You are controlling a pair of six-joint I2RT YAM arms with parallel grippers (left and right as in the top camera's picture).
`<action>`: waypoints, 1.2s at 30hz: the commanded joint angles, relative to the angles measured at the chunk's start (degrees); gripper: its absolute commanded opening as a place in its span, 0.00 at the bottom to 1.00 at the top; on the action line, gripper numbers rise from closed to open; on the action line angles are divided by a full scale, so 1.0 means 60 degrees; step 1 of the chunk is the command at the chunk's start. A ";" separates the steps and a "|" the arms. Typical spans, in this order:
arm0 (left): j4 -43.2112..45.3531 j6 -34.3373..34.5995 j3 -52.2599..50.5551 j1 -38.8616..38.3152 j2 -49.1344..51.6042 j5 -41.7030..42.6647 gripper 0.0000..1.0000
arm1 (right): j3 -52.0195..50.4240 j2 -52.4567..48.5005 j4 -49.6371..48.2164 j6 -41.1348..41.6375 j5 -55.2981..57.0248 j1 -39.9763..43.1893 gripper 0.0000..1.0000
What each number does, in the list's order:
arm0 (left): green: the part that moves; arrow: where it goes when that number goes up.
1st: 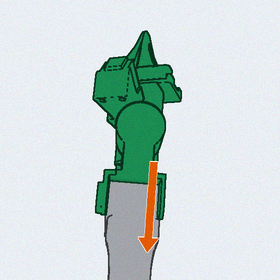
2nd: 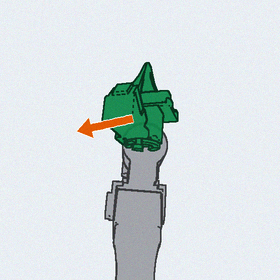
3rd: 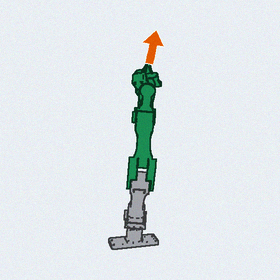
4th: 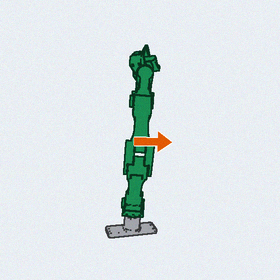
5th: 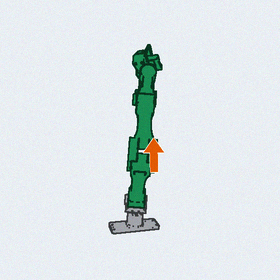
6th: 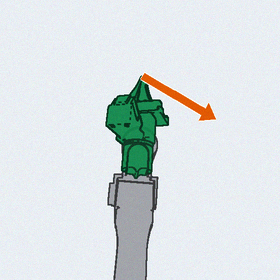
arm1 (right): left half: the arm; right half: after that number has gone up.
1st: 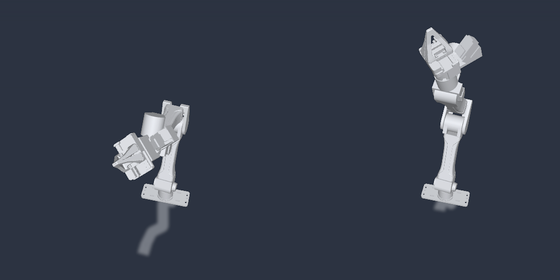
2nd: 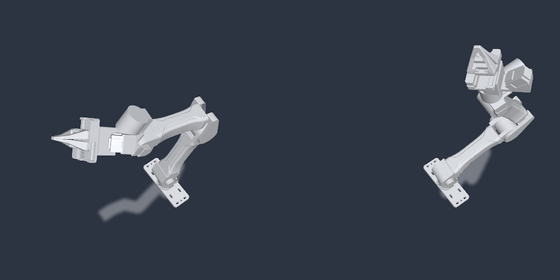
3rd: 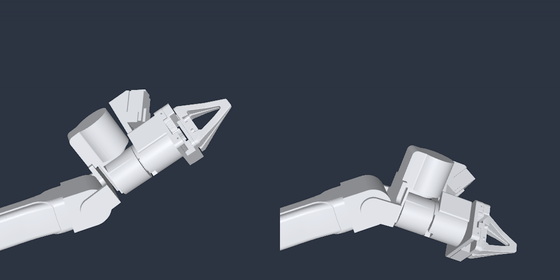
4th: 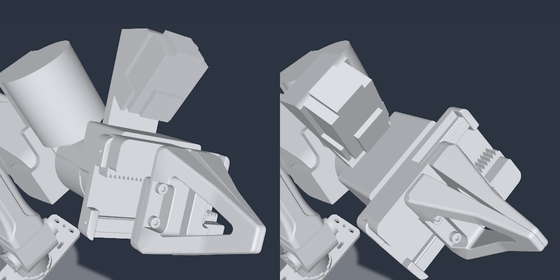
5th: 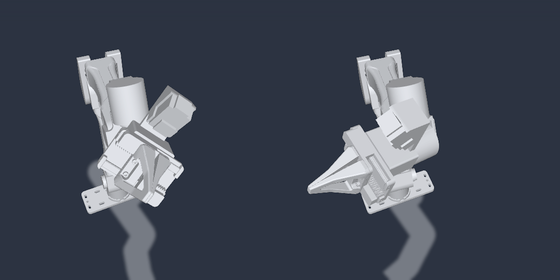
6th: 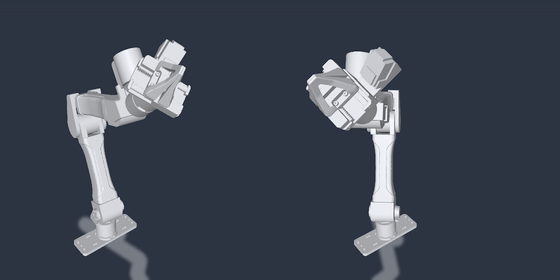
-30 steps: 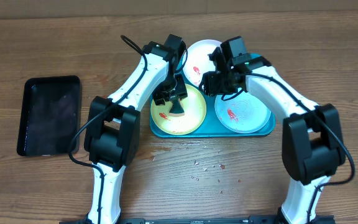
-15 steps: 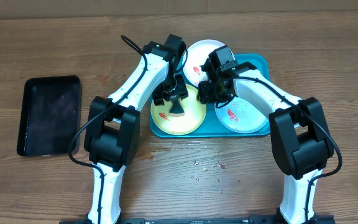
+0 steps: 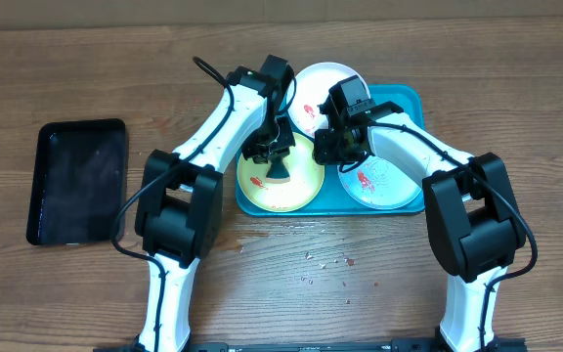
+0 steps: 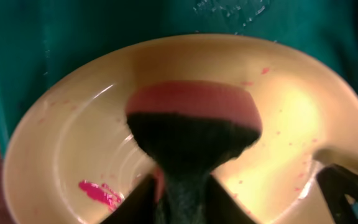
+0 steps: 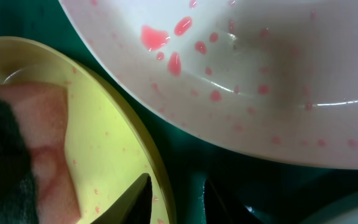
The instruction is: Clean dirty plates on tray and stack at the side
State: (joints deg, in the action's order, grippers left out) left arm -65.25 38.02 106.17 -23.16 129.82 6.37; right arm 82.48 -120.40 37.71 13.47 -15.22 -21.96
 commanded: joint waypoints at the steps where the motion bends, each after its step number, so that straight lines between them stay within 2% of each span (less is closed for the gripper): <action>1: 0.0069 -0.0051 0.0055 -0.0040 0.0408 0.0120 0.19 | -0.0251 -0.0029 0.0036 0.0055 0.0138 -0.0044 0.30; 4: 0.0215 -0.0036 0.0055 -0.0062 0.0488 0.0164 0.30 | -0.0251 -0.0029 0.0036 0.0055 0.0138 -0.0044 0.29; 8: 0.0350 -0.0055 0.0055 -0.0164 0.0532 0.0470 0.32 | -0.0251 -0.0029 0.0036 0.0055 0.0138 -0.0044 0.30; 12: 0.0382 -0.0058 0.0055 -0.0328 0.0532 0.0430 0.24 | -0.0251 -0.0029 0.0033 0.0055 0.0138 -0.0044 0.30; 15: 0.0277 -0.0055 0.0055 -0.0397 0.0532 0.0131 0.12 | -0.0251 -0.0029 0.0040 0.0055 0.0138 -0.0044 0.30; 19: -0.0025 -0.0051 0.0055 -0.0397 0.0535 -0.0135 0.04 | -0.0251 -0.0029 0.0044 0.0055 0.0138 -0.0044 0.30; 24: -0.0087 -0.0055 -0.0015 -0.0528 0.0539 0.0160 0.04 | -0.0251 -0.0029 0.0033 0.0091 0.0138 -0.0044 0.29; 32: -0.0375 -0.0047 -0.0521 -0.0710 0.0597 -0.1836 0.04 | -0.0251 -0.0029 0.0040 0.0087 0.0138 -0.0044 0.30; 36: -0.1053 -0.0055 -0.0630 -0.0696 0.0597 -0.3654 0.04 | -0.0251 -0.0029 0.0044 0.0087 0.0142 -0.0044 0.30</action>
State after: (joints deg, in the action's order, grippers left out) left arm -68.93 37.54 104.92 -27.68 131.66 -3.84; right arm 82.41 -120.40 37.63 13.52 -15.22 -21.96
